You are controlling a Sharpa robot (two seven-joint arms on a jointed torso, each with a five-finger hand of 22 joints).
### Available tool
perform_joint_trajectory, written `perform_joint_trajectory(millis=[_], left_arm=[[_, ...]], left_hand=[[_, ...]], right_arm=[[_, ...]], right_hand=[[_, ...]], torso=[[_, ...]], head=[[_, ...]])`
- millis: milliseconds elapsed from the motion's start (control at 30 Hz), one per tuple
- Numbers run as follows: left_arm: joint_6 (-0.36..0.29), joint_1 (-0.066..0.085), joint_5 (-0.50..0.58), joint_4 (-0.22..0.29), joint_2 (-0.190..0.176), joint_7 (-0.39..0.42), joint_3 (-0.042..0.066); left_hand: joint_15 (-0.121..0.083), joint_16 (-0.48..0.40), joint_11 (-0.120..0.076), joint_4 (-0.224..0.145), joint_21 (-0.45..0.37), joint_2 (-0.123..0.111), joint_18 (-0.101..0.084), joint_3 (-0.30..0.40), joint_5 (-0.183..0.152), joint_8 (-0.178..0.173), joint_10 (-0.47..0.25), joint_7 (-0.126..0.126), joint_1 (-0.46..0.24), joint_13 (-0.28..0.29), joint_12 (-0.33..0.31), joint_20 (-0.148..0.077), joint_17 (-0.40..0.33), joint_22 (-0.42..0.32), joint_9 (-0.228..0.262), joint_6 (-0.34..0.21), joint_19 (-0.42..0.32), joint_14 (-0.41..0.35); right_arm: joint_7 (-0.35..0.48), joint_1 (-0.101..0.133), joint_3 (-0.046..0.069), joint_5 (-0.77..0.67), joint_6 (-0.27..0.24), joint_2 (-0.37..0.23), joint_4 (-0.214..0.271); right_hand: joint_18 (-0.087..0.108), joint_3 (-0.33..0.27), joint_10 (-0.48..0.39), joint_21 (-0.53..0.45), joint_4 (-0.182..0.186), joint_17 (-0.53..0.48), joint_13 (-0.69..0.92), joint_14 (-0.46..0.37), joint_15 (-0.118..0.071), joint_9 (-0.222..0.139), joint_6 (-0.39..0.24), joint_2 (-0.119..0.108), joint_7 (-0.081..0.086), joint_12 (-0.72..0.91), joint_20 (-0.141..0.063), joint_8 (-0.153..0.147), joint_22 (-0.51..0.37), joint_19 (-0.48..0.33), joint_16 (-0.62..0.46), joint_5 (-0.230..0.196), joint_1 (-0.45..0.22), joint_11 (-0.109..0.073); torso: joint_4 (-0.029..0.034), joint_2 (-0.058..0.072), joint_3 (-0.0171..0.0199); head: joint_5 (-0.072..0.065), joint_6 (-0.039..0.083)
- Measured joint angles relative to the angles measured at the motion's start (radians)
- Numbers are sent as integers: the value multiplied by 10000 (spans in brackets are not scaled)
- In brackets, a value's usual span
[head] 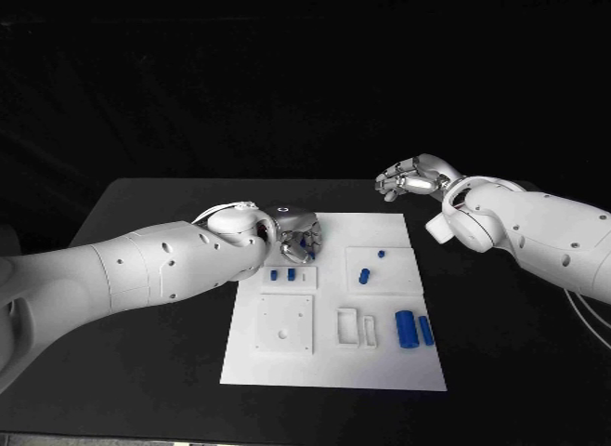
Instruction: Assemble the parts on the task board
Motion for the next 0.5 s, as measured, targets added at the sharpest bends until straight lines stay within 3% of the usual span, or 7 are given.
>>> perform_joint_trajectory(millis=[500], left_arm=[[-136,-28,-79,111,-99,50,-15]], left_hand=[[-292,280,-418,-195,231,391,29,58,259,203,674,-221,-50,54,-243,-126,-2,-2,-108,640,411,435]], right_arm=[[6,0,0,0,-1,-23,30]], right_hand=[[1,0,0,0,0,1,-9,0,0,1,0,0,0,0,0,0,0,0,0,0,0,0]], torso=[[-6,-3,-5]], head=[[9,-65]])
